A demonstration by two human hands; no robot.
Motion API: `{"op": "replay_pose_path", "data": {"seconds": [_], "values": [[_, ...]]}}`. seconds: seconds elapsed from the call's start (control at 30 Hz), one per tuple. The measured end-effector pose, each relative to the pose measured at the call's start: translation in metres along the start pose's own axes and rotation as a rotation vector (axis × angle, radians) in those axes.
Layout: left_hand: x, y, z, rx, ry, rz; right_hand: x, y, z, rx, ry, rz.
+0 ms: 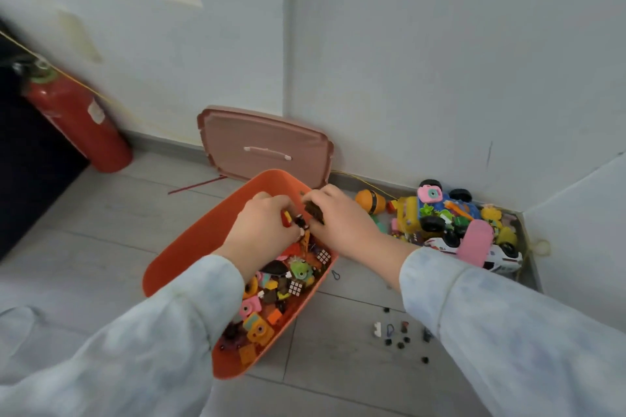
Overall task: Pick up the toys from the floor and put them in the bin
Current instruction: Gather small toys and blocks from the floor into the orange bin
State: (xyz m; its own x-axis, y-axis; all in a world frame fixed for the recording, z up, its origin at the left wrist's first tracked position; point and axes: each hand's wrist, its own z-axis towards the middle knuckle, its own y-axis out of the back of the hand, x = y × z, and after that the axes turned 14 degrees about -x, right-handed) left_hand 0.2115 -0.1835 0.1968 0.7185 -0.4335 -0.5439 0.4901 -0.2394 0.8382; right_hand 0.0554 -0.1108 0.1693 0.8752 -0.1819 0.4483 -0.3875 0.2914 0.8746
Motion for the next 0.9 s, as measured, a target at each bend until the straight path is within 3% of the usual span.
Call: {"op": "replay_pose_path", "data": {"seconds": [0.2, 0.3, 0.4, 0.6, 0.9], "values": [[0.036, -0.011, 0.011, 0.186, -0.017, -0.064, 0.011, -0.023, 0.018, 0.107, -0.010, -0.165], [0.050, -0.021, 0.007, 0.380, -0.022, 0.020, 0.008, -0.036, 0.012, 0.175, -0.073, -0.120], [0.059, -0.029, 0.003, 0.437, 0.039, 0.019, 0.005, -0.043, 0.001, 0.183, -0.077, -0.035], [0.038, -0.048, -0.001, 0.299, 0.057, -0.056, -0.006, -0.040, -0.006, 0.041, -0.093, 0.274], [-0.038, -0.105, 0.003, -0.134, -0.177, -0.114, -0.072, -0.023, -0.024, -0.404, -0.082, 0.202]]}}
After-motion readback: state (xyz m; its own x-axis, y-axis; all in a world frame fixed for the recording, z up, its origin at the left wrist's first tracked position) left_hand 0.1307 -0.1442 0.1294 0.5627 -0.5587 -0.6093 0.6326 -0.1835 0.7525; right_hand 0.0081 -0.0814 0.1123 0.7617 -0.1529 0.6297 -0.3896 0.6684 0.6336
